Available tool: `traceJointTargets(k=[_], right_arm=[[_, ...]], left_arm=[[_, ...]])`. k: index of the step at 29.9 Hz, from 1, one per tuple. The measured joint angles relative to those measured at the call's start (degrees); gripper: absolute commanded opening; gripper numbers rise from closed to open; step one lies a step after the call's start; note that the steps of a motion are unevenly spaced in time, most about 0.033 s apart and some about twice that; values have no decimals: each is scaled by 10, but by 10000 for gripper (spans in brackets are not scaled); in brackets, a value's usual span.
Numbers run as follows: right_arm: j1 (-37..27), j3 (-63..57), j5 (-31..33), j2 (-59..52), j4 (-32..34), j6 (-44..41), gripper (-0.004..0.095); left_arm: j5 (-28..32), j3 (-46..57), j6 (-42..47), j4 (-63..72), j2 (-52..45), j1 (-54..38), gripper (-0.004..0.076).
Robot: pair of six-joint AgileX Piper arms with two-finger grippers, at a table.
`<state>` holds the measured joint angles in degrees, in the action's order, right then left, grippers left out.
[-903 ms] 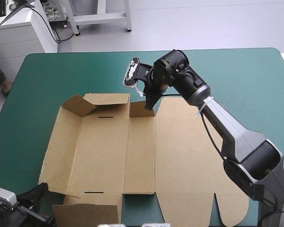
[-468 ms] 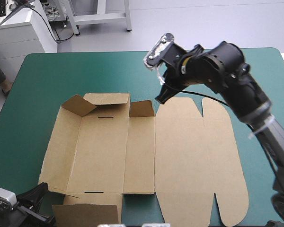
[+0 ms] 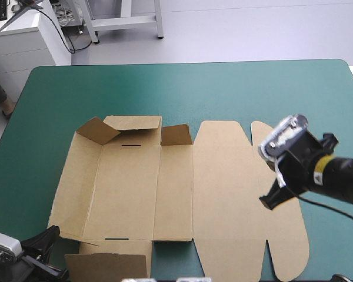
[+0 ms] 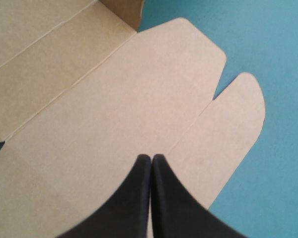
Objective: Fold the box
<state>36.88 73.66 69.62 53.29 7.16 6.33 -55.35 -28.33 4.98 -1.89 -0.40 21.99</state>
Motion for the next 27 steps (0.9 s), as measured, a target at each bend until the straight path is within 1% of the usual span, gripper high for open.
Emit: traceJointTargets(k=[4, 6, 8, 9, 10, 14, 18, 22, 27], right_arm=[[0, -126, -47, -104, 0, -46, -15], [0, -183, -66, -154, 0, -67, -15], [0, -227, -80, -193, 0, -83, -15], [0, -250, -86, -213, 0, -90, -15], [0, -271, -89, -232, 0, -96, -15], [0, -338, -102, -295, 0, -110, -15], [0, -392, -132, -357, -5, -124, -15], [0, -427, -156, -408, -8, -134, -15], [0, -460, -168, -448, -16, -142, -15]], left_arm=[[0, 0, -8, 1, 0, 0, 221], [0, 0, -8, 1, 0, 0, 340], [0, 0, -8, 1, 0, 0, 442], [0, 0, -8, 1, 0, 0, 484], [0, 0, -8, 1, 0, 0, 507], [0, 0, -8, 1, 0, 0, 512], [5, 0, -8, 0, 0, 0, 507], [5, 0, -8, 1, 0, 0, 507], [5, 0, -6, 1, 0, 0, 507]])
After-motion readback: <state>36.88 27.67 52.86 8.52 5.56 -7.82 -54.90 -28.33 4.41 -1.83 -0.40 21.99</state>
